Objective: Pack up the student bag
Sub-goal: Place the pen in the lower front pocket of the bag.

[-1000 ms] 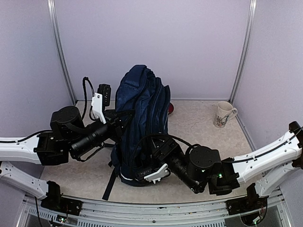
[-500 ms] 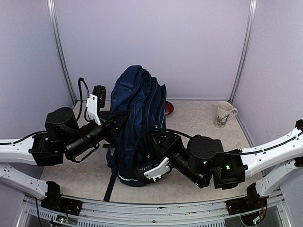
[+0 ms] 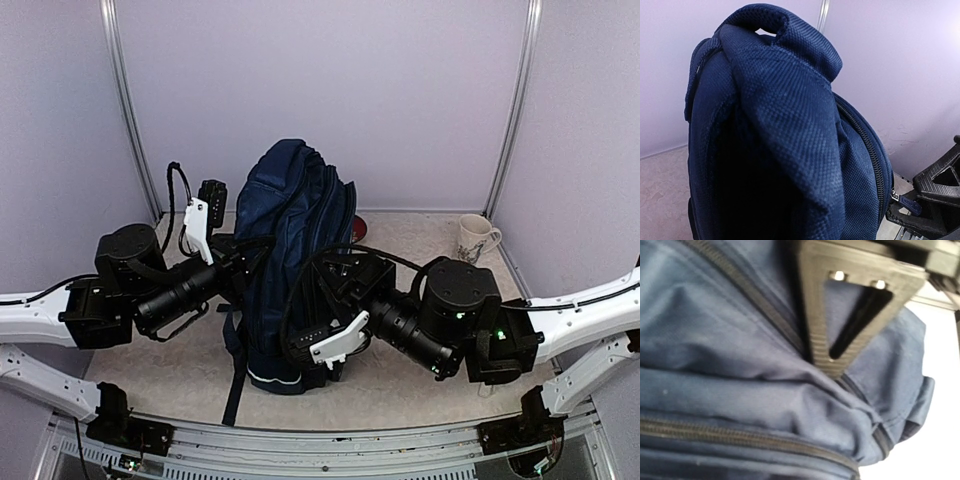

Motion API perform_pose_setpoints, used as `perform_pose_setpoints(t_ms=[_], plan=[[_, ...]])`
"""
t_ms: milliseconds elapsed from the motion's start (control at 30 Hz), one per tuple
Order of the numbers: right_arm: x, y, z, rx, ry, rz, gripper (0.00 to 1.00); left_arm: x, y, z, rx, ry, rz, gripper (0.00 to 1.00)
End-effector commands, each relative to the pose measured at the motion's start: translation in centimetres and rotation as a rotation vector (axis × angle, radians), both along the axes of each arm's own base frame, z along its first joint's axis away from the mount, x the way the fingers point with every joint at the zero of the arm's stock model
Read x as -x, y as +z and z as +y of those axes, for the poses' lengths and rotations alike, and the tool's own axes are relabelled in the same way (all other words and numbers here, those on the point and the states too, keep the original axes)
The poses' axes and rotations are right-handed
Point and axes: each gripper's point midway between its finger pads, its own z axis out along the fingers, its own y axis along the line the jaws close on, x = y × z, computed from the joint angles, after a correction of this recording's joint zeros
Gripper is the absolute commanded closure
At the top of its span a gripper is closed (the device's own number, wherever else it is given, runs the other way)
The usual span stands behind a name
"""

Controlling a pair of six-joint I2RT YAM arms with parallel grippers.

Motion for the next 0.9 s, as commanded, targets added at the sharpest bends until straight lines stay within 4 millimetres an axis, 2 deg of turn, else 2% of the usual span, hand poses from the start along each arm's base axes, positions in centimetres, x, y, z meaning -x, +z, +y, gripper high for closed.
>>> perform_pose_setpoints(t_ms=[0, 233, 300, 400, 467, 567, 667, 867], plan=[[-0.4, 1.3, -0.7, -0.049, 0.01, 0.042, 0.63, 0.9, 5.6, 0.2, 0.136, -0.051, -0.071, 1.0], [0.4, -1.2, 0.3, 0.015, 0.071, 0.138, 0.91, 0.8, 5.6, 0.2, 0.125, -0.045, -0.07, 1.0], [0.4, -0.8, 0.5, -0.015, 0.08, 0.165, 1.0, 0.7, 5.5, 0.3, 0.116, -0.045, -0.073, 1.0], [0.4, 1.5, 1.0, -0.128, 0.122, 0.257, 1.0, 0.4, 4.9, 0.5, 0.076, -0.035, -0.077, 1.0], [-0.6, 3.6, 1.2, -0.24, 0.12, 0.351, 1.0, 0.0, 4.1, 0.6, 0.028, -0.03, -0.075, 1.0], [-4.6, 6.5, 1.1, -0.427, 0.07, 0.57, 1.0, 0.1, 3.2, 0.4, -0.039, -0.075, -0.091, 1.0], [-7.7, 7.5, 0.4, -0.515, 0.072, 0.8, 1.0, 1.0, 2.8, -0.2, -0.094, -0.149, -0.124, 1.0], [-12.5, 9.6, -2.7, -0.731, 0.059, 1.049, 1.0, 1.8, 2.2, 0.1, -0.153, -0.209, -0.17, 1.0]])
